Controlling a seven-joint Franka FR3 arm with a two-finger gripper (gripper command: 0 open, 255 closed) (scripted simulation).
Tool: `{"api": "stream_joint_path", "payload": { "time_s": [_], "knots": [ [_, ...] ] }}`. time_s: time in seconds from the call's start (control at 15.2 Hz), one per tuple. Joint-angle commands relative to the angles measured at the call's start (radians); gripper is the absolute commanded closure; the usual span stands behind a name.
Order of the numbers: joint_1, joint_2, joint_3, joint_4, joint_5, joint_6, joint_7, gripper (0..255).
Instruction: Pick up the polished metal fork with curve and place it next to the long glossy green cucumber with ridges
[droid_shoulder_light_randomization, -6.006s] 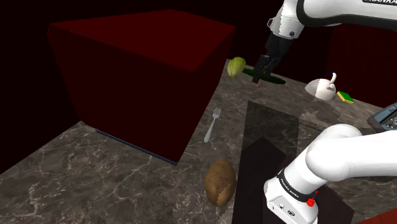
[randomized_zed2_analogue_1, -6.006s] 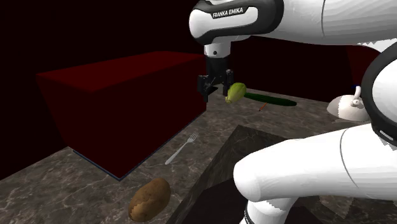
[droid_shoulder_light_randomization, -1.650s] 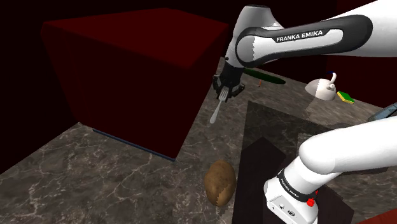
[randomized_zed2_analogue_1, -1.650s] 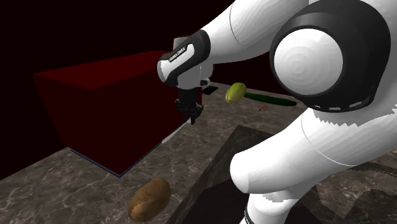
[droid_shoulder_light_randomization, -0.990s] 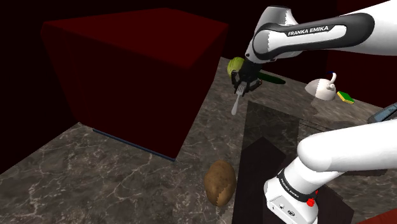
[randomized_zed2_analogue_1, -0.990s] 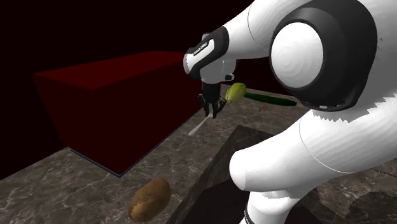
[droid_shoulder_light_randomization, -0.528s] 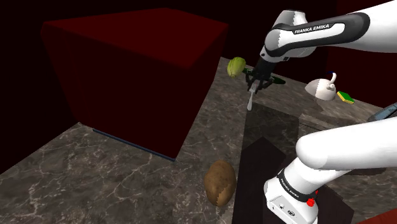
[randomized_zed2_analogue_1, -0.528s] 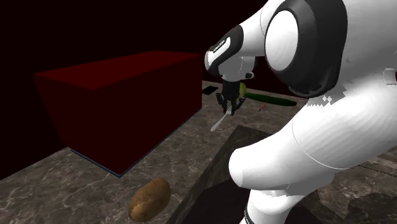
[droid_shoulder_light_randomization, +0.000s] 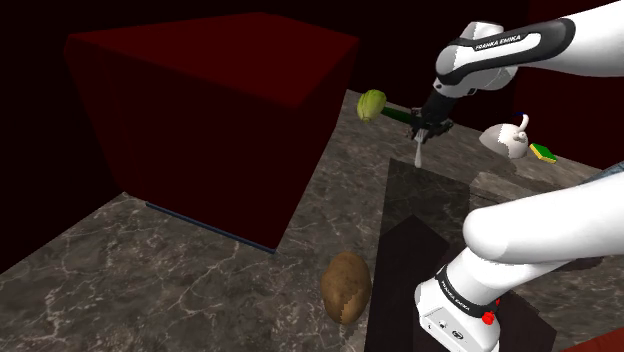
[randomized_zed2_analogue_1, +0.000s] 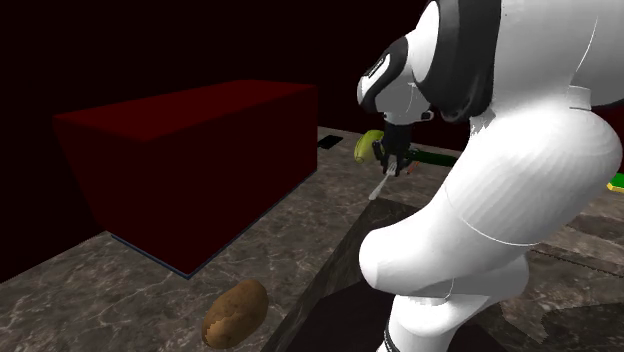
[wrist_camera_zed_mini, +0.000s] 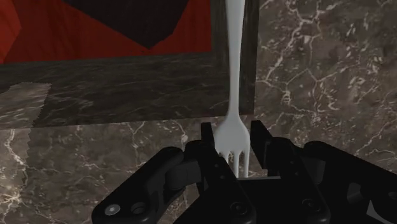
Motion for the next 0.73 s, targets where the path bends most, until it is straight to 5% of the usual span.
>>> {"api": "stream_joint_path", "payload": {
  "time_s": [0.0, 0.66],
  "knots": [
    [-0.018, 0.039, -0.031, 0.034, -0.01, 0.006, -0.043, 255],
    [-0.096, 0.262, -0.186, 0.257, -0.009, 0.009, -0.279, 255]
  ]
}}
